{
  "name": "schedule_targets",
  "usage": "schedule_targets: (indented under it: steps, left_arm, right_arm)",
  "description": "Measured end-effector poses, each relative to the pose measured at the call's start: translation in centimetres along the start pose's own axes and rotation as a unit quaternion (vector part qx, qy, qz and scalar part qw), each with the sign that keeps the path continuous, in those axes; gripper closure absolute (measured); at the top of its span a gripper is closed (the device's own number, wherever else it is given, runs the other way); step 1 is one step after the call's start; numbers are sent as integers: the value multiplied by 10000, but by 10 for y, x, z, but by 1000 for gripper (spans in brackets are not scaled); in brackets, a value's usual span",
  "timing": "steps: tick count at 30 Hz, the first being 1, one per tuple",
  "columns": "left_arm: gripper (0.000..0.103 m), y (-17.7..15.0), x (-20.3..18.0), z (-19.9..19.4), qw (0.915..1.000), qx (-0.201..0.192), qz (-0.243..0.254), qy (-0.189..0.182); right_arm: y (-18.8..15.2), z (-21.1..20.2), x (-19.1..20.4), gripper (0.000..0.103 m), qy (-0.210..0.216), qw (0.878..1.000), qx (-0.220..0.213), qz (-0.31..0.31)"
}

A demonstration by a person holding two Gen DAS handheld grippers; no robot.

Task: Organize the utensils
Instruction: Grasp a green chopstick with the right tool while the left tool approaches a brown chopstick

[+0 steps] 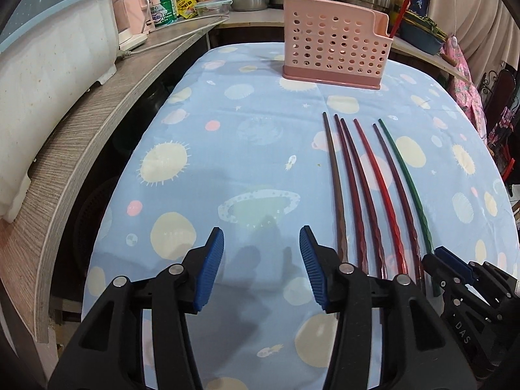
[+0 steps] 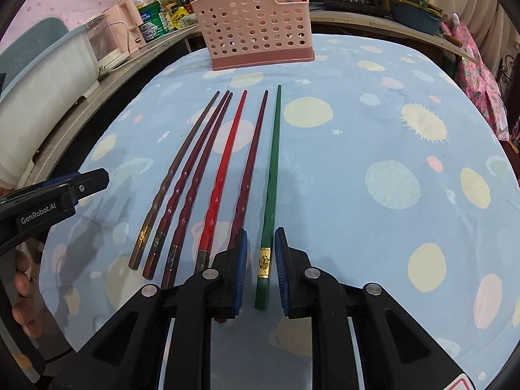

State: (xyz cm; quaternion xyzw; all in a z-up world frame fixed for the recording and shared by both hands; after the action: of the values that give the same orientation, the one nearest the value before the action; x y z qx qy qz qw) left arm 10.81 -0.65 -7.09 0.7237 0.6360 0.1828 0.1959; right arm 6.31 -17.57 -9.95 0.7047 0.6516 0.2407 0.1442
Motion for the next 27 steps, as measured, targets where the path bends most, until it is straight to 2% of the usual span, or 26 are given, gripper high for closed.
schedule_targets:
  steps: [5,15,18,25,27]
  left_arm:
    - [54,-4,1,2,10000,42,-16,-37]
    - [51,-14,-8,7,9998,139,92,-82]
    - [45,-14,-11,6,9998,125,87,-101]
    - [41,-18,-21,9,9996,197,153,-129]
    - [37,-20,-22,10,9996,220,161,-109]
  right_arm:
    - [0,-1,-4,95,-20,10000,-12,43]
    - [-1,-3,-14,96,-59,9999,-39,153]
    - [-1,-3,-15,96,-54,9998,-36,164]
    - [-2,-3,-17,96,30,9997,-33,226]
    - [-2,-3,-17,96,28,9997,-32,221]
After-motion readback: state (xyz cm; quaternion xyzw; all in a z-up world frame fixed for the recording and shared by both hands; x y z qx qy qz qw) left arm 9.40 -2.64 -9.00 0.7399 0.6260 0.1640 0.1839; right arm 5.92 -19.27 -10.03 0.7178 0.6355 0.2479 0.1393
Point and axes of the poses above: each gripper's, at about its wrist camera, not at the fingertips, and z roughly the way its jaws point, x to its left, y to its top, the point moved 5 cm from there along z, roughly the way its jaws point, and after that the axes turned 3 degrees about x, right-handed, at the moved point
